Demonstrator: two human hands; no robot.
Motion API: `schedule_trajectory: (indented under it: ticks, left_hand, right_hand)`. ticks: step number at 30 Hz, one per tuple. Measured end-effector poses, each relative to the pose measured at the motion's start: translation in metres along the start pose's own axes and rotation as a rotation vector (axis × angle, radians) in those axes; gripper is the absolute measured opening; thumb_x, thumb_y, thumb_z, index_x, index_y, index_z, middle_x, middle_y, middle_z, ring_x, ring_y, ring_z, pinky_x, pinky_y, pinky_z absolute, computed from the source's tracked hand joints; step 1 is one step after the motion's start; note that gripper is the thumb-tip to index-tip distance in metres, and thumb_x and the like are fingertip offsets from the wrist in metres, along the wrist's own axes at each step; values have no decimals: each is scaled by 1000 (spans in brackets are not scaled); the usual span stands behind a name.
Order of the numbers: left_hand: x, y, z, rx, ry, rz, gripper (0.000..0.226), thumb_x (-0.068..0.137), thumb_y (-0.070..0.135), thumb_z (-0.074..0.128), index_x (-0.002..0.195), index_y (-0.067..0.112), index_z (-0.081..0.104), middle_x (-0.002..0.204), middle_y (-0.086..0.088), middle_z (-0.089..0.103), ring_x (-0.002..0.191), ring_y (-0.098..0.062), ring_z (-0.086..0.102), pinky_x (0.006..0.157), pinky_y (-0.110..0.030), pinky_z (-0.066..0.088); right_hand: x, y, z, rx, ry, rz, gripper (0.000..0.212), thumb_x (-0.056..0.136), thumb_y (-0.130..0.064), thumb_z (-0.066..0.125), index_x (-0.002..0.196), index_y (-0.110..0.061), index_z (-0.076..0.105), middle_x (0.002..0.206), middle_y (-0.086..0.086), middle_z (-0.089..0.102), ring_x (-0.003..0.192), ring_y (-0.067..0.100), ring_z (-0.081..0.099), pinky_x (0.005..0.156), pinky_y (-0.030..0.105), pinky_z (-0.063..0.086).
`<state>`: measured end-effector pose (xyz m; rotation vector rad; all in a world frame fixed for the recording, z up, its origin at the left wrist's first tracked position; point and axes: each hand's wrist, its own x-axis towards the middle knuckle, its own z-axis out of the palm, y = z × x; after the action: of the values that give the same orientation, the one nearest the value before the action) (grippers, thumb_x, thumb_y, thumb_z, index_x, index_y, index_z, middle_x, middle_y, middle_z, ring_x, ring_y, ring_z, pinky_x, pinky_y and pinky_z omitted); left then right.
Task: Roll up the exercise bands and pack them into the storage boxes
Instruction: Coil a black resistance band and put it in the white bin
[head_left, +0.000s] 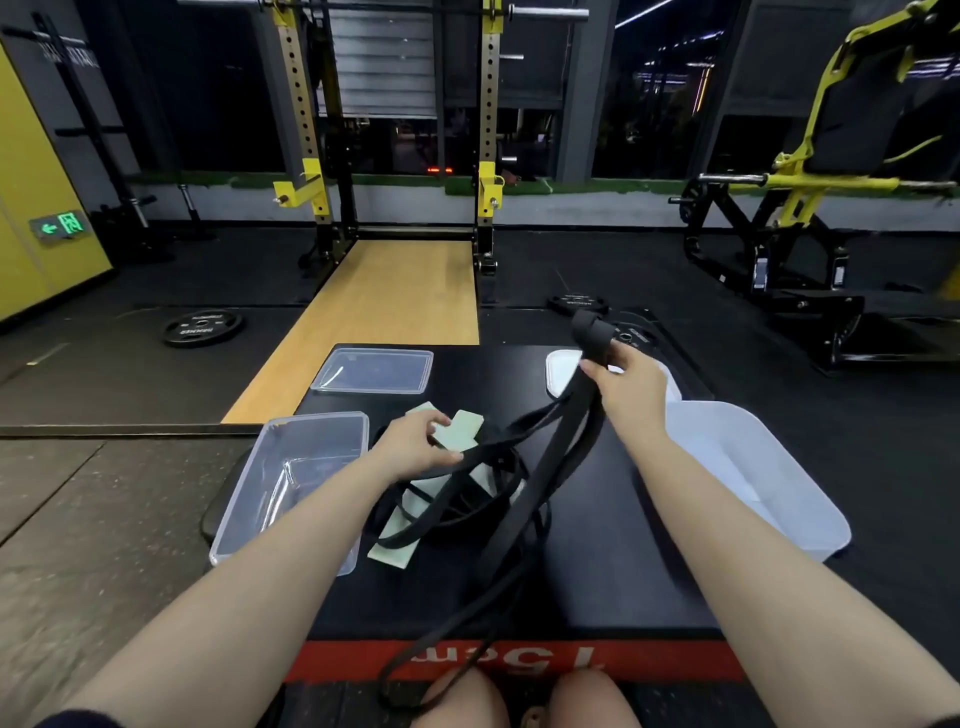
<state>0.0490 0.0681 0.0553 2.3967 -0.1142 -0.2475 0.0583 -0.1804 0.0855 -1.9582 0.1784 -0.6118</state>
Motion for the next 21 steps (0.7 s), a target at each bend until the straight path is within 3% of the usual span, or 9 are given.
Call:
schedule_trajectory:
  ticks: [4,7,12,15,18,21]
  left_hand:
    - [3,-21,13,178,-48,-45,53,89,19,61,137,12,41,140,-6,47,127,-21,45,96,-23,36]
    - [8,-34,21,275,-58,-103,49,91,17,54,138,12,38,134,-11,50,116,-25,51,90,-27,39]
    - [13,-55,32,247,-152,-195,83,83,41,66,146,12,22,143,-11,39,128,-26,44,100,-29,38]
    - [14,-62,37,330,-198,-212,96,74,39,76,147,16,18,141,-13,36,129,-29,41,104,-33,39]
    - [15,-61,36,436,-137,-184,77,76,29,74,139,17,33,129,-12,43,116,-29,50,93,-34,46]
    - [14,-56,36,525,-61,-131,55,82,21,65,131,19,41,119,-8,53,107,-26,56,77,-30,45]
  right_hand:
    - [-1,33,1,-328,-46,-35,19,87,-17,60,105,-19,67,92,-1,69,85,22,60,68,28,39]
    - [-4,57,5,-572,-142,-35,13,90,-20,52,100,-17,61,82,2,66,74,28,60,65,34,49]
    - [-12,87,15,-800,-277,42,28,91,-18,53,117,-12,50,107,11,64,96,34,60,77,37,47]
    - [-13,97,23,-746,-357,148,56,87,-21,63,134,-8,36,128,14,52,113,34,54,84,39,45]
    - [-14,98,26,-726,-412,145,84,88,-24,64,149,-9,9,149,13,29,129,33,41,96,42,41]
    - [-16,94,31,-695,-454,71,83,89,-26,64,150,-12,10,157,7,16,138,29,30,106,39,34]
